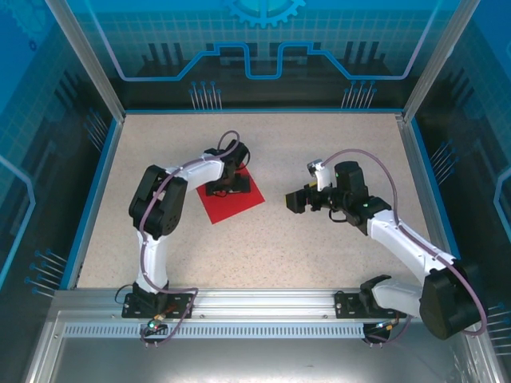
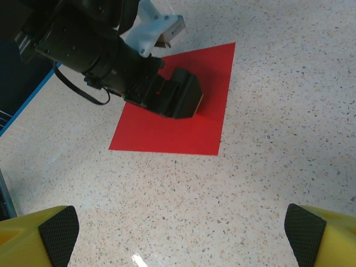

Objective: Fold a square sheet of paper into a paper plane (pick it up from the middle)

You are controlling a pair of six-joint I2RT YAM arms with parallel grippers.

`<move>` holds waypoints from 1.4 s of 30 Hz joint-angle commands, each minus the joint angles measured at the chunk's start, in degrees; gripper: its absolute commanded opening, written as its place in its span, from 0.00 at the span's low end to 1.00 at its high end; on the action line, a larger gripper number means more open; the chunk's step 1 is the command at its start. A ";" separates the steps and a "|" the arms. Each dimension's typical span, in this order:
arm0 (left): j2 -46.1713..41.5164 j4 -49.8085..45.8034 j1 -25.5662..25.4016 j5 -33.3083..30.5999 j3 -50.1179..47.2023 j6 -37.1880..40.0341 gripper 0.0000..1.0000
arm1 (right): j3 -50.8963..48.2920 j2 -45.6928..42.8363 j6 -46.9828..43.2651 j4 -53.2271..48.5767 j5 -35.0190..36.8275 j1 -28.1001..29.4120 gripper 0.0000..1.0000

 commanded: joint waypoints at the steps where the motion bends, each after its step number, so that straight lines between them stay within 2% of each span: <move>1: -0.04 -2.02 -3.96 5.45 -4.28 -0.49 0.99 | 1.27 -1.85 -0.68 -2.08 0.57 0.35 0.99; 7: -0.18 -1.19 -10.14 7.59 -5.26 0.06 0.99 | 1.22 -3.98 -1.03 -5.49 0.22 0.30 0.99; 16: 3.80 -1.93 -17.62 9.69 2.55 -3.84 0.99 | 0.01 -9.16 0.16 -16.43 1.53 0.34 0.99; 21: 5.72 -3.22 -20.48 10.75 8.55 -0.35 0.99 | -2.07 -12.66 2.38 -18.98 1.06 0.43 0.99; 27: 5.20 -5.96 -20.30 10.16 11.40 1.33 0.99 | -3.45 -16.05 4.61 -21.91 1.46 0.64 0.99; 31: 0.25 -7.84 -18.42 7.93 10.13 1.28 0.99 | -2.20 -14.35 8.54 -22.89 2.60 2.05 0.99; 39: -14.98 -6.75 -12.99 8.77 -1.47 2.79 0.99 | 2.56 -7.44 14.88 -25.20 11.87 10.07 0.99; 42: -19.98 -4.73 -11.54 12.41 -6.24 3.80 0.99 | 4.76 -4.18 17.65 -26.71 16.95 12.65 0.99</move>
